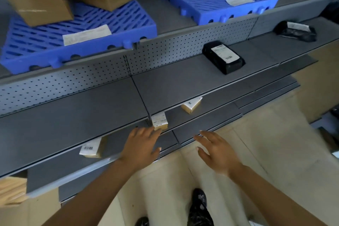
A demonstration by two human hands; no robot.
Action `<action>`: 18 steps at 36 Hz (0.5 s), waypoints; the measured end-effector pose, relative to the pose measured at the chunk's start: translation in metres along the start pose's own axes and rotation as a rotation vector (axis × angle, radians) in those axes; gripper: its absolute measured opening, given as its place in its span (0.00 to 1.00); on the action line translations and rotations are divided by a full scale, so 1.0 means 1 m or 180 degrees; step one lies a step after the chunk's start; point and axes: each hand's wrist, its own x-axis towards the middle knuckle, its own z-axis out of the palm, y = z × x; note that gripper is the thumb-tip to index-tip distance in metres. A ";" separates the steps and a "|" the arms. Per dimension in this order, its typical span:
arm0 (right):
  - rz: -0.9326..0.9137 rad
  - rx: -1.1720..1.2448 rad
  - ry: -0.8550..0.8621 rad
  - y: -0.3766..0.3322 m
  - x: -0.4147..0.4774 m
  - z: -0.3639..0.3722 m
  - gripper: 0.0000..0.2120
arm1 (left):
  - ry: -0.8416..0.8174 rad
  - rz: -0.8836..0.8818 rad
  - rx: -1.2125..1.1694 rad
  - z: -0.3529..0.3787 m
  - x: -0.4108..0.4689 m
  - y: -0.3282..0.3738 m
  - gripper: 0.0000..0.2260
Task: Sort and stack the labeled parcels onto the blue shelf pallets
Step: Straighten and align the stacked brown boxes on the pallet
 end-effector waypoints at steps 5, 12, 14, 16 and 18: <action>-0.0115 -0.0120 -0.0062 0.061 0.020 -0.006 0.20 | -0.0144 -0.0339 -0.0160 0.013 0.042 0.034 0.24; -0.0130 0.0000 -0.0537 0.122 0.046 0.002 0.19 | -0.0170 -0.0680 -0.0697 0.039 0.082 0.071 0.25; -0.0107 0.0100 -0.0661 0.133 0.054 0.010 0.20 | -0.0205 -0.0690 -0.0725 0.046 0.093 0.075 0.27; -0.0113 0.0164 -0.0691 0.141 0.064 0.022 0.20 | -0.0315 -0.0677 -0.0672 0.059 0.103 0.075 0.26; -0.0124 0.0152 -0.0739 0.147 0.075 0.038 0.20 | -0.0423 -0.0675 -0.0640 0.076 0.114 0.071 0.26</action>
